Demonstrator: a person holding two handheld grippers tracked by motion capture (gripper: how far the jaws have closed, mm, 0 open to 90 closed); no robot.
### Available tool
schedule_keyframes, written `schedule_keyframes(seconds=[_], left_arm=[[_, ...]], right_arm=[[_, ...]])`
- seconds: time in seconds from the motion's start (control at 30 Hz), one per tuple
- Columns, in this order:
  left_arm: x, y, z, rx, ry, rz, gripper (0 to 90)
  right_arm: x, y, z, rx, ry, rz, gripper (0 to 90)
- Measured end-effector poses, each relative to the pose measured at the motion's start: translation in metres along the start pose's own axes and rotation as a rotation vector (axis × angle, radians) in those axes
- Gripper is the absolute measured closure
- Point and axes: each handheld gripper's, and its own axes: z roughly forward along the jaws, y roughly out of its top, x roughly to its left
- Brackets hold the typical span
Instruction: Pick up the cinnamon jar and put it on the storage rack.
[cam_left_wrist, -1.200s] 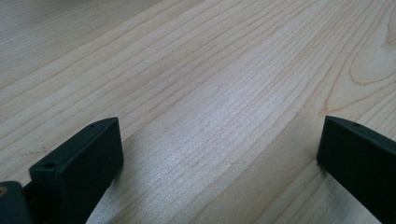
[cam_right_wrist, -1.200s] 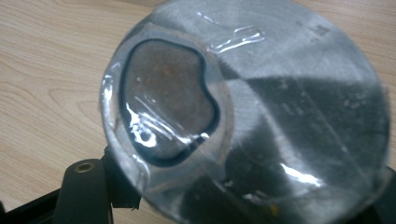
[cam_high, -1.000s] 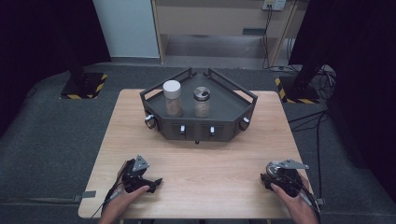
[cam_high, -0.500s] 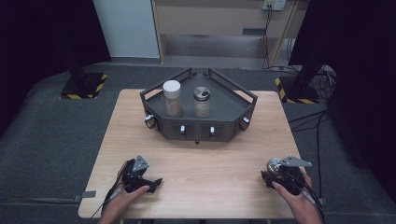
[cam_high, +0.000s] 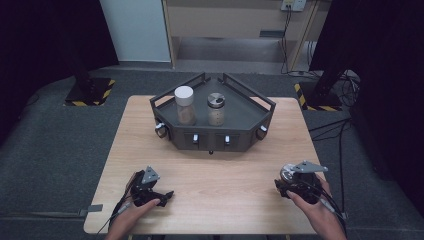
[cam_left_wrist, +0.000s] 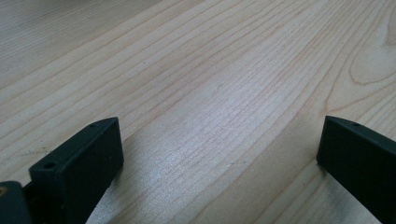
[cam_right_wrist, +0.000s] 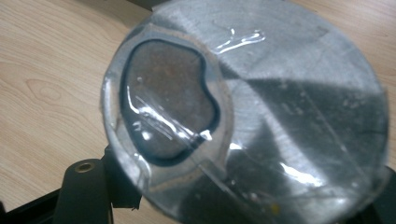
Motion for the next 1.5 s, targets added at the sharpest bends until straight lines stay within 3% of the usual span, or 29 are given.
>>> schedule_keyframes(seconds=[0.97,1.5], left_arm=[[0.0,0.0,0.0,0.0,0.0,0.0,0.0],[0.0,0.0,0.0,0.0,0.0,0.0,0.0]], right_arm=[[-0.006,0.063,-0.013,0.006,0.01,-0.038,31.2],[-0.006,0.101,-0.011,0.012,0.017,-0.074,31.2]])
